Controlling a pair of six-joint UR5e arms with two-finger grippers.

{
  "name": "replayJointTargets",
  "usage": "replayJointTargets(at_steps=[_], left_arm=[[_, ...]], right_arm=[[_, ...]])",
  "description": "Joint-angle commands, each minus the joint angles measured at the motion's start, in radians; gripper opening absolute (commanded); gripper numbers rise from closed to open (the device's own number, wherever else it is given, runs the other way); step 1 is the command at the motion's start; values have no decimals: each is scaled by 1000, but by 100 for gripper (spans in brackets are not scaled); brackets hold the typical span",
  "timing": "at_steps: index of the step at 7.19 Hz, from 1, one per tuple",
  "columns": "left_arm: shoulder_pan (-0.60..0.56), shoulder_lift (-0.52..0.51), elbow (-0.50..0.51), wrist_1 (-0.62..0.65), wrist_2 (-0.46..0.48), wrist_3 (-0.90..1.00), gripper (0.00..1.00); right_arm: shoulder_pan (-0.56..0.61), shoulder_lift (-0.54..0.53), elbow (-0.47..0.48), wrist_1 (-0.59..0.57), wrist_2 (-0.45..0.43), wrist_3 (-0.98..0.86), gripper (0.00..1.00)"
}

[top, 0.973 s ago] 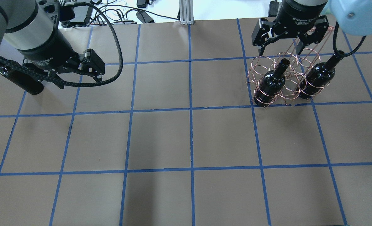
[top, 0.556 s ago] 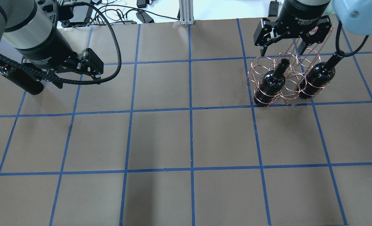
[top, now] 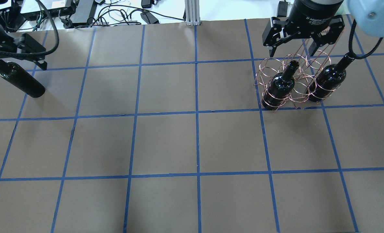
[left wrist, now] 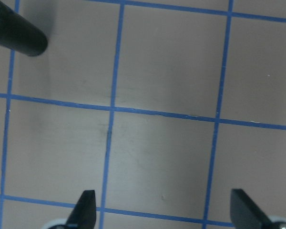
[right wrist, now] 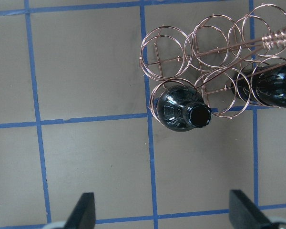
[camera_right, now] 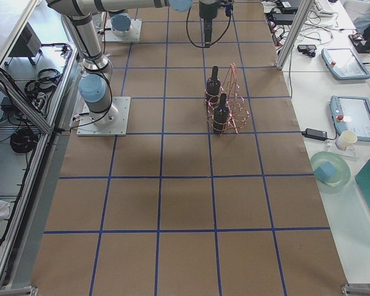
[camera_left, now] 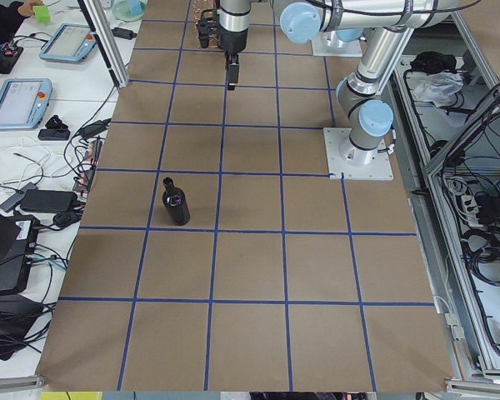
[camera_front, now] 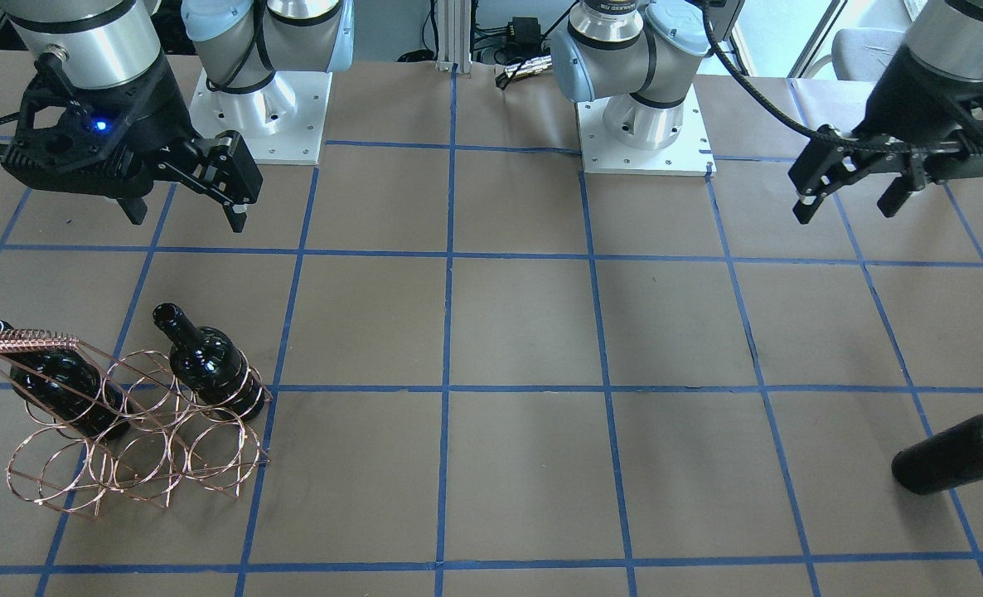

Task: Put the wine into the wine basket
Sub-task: 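Lower the left gripper and close it on the bottle neck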

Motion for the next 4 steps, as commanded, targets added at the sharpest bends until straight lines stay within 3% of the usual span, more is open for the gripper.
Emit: replayJointTargets(at_steps=[1,4], left_arm=[[125,-101,95,7,-21,202,100],[224,-281,222,61,-22,338,100]], right_arm=[[0,-2,0,-7,5,1,100],[0,-2,0,-5,5,2,100]])
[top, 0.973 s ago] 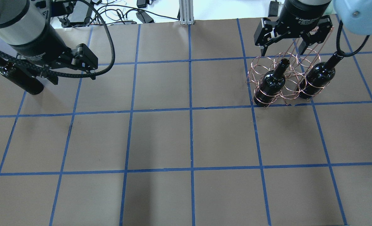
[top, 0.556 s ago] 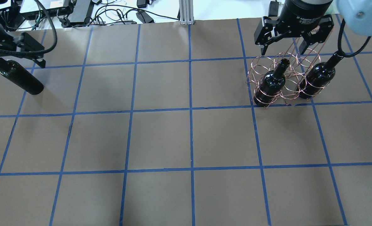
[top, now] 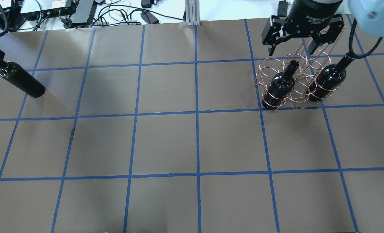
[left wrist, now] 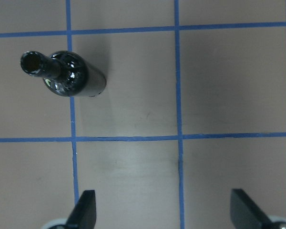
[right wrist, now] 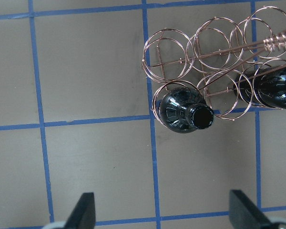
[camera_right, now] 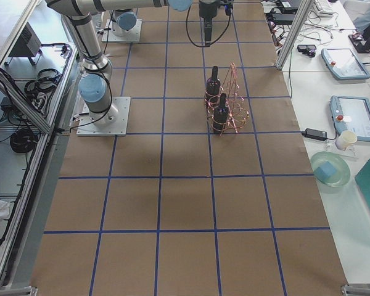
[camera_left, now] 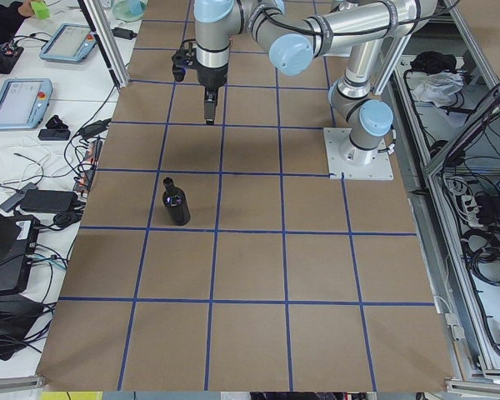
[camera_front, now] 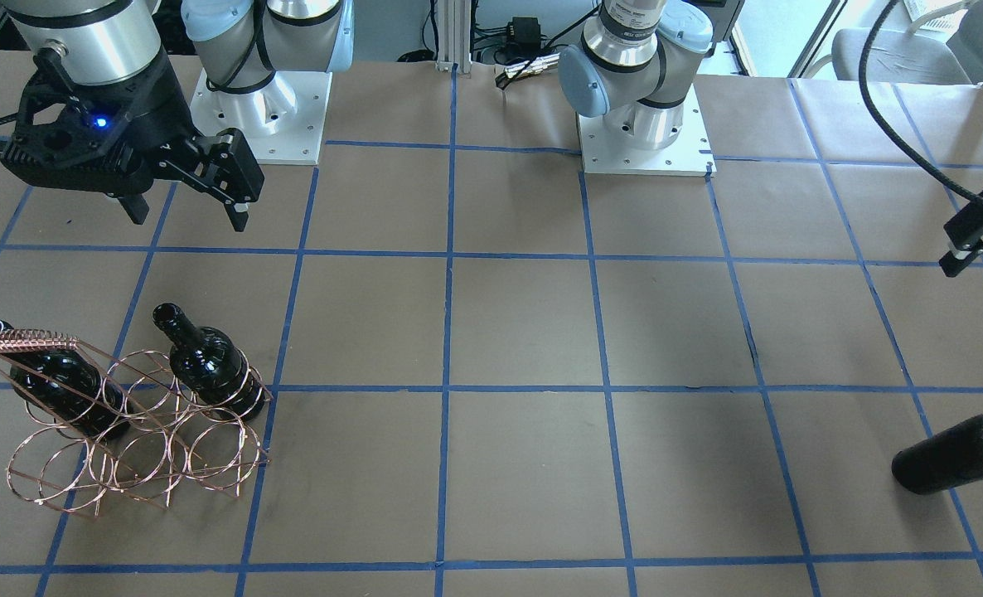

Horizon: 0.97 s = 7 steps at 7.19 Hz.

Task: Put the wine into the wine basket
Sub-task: 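Lower the left gripper and close it on the bottle neck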

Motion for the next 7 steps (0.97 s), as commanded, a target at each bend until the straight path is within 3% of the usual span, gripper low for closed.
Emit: replayJointTargets(at_steps=[1,7], left_arm=[[46,-118,50,99,-3,79,100],[97,-279,102,224,-38,127,100]], right_arm=[[0,0,0,-1,-1,-1,100],[0,1,0,-1,1,0,100]])
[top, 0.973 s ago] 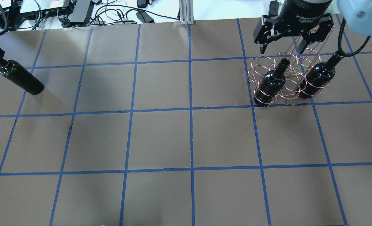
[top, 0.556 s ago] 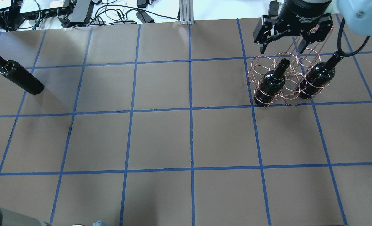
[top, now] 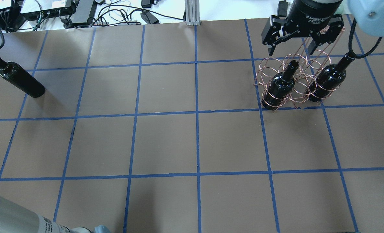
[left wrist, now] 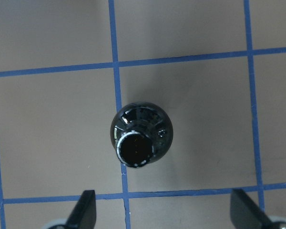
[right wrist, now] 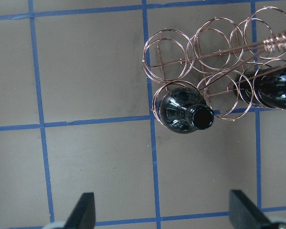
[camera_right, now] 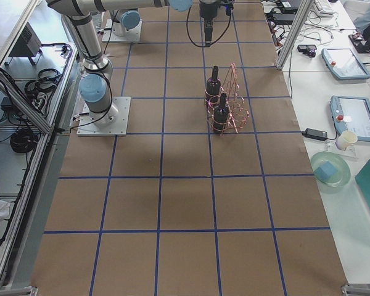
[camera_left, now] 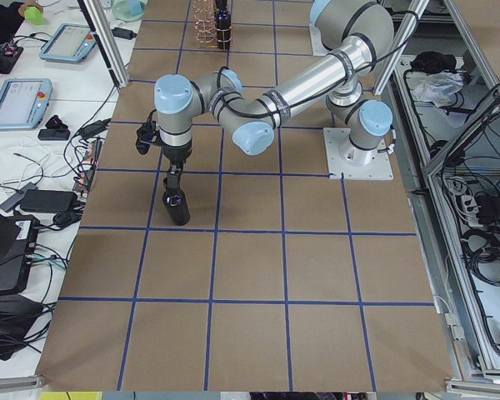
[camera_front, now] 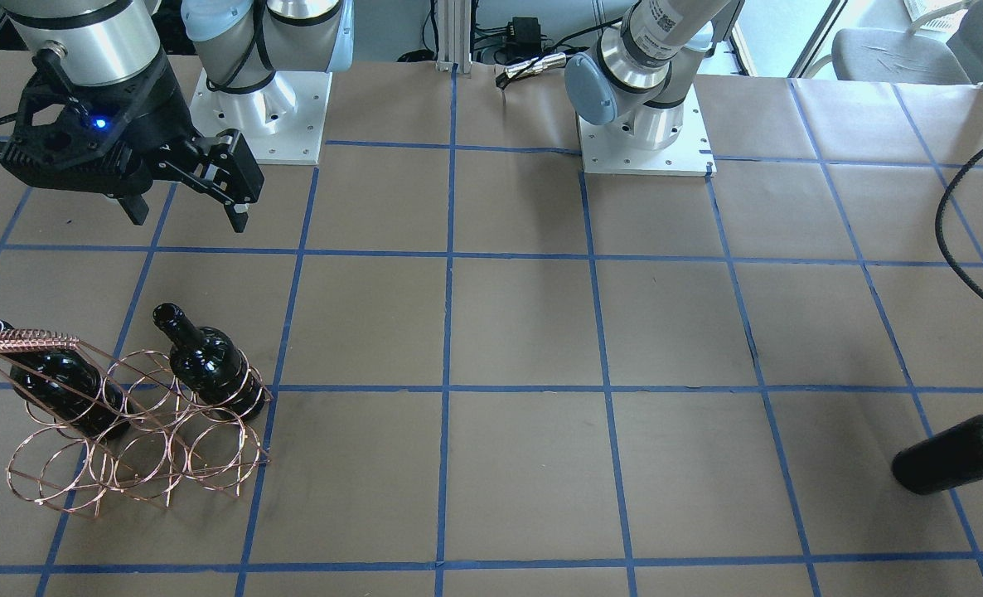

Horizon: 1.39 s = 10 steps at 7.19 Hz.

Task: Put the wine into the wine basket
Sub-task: 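Lower the left gripper and close it on the bottle neck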

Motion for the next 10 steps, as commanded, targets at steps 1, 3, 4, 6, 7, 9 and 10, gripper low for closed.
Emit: replayJointTargets(at_steps=[1,3,4,6,7,9,10], left_arm=[[5,-38,33,13,-28,-9,99],[5,-70,31,33,-81,-36,97],[5,-81,33,59,-81,-31,94],[5,-90,34,59,-75,-27,83],[5,-96,34,59,-72,-26,76],[5,-99,33,59,-64,-28,65],[5,-101,33,57,-64,-28,63]], right_arm=[[0,0,0,0,0,-1,100],[0,0,0,-2,0,0,100],[0,0,0,-2,0,0,100],[0,0,0,-2,0,2,100],[0,0,0,-2,-1,2,100],[0,0,0,0,0,2,100],[0,0,0,0,-1,2,100]])
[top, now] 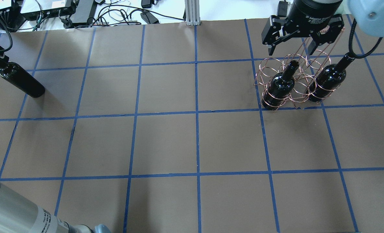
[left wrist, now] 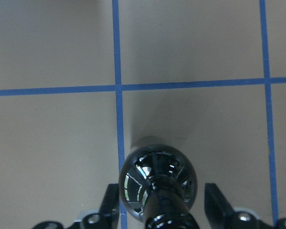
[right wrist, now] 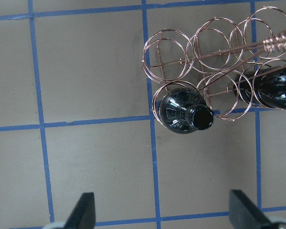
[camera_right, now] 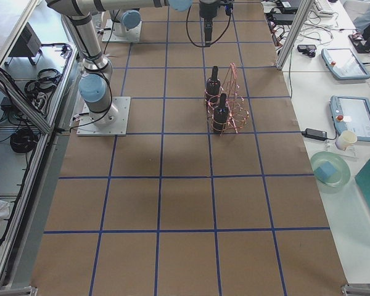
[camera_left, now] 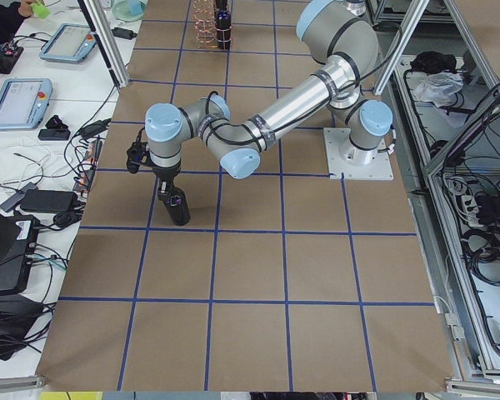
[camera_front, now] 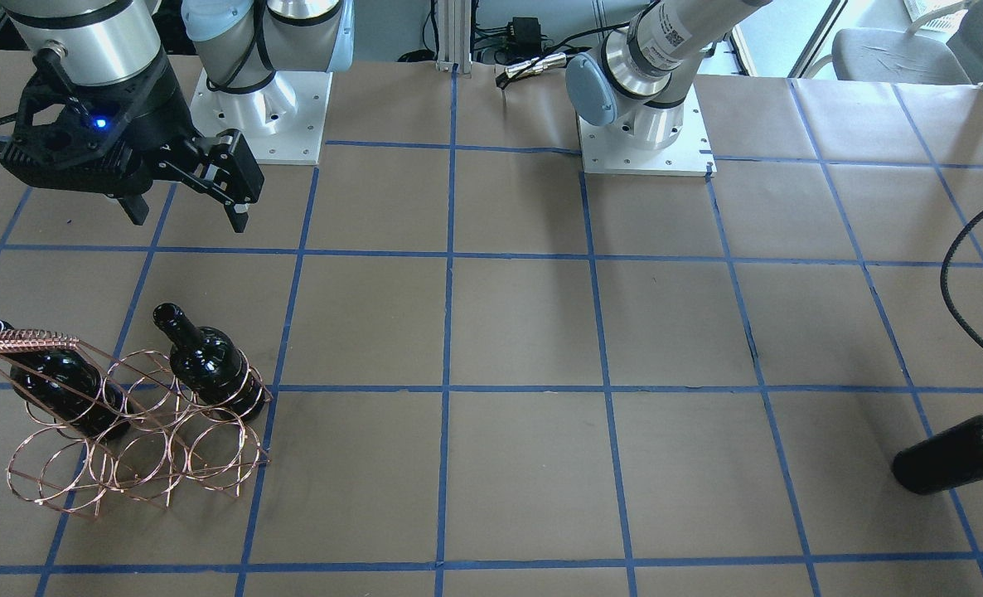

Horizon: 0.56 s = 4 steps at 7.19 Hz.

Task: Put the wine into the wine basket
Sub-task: 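Lift the bottle and carry it toward the table center with the left gripper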

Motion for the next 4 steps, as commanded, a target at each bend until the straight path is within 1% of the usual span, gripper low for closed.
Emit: replayJointTargets(at_steps=[1,2,3,4], left_arm=[[0,-2,0,-3,2,-2,58],[0,-2,-2,-7,2,0,46],[0,-1,-2,-10,2,0,16],[0,1,-3,-12,10,1,0]], right_arm=[[0,1,0,0,1,0,100],[0,2,0,0,1,2,100],[0,2,0,0,1,2,100],[0,2,0,0,1,2,100]])
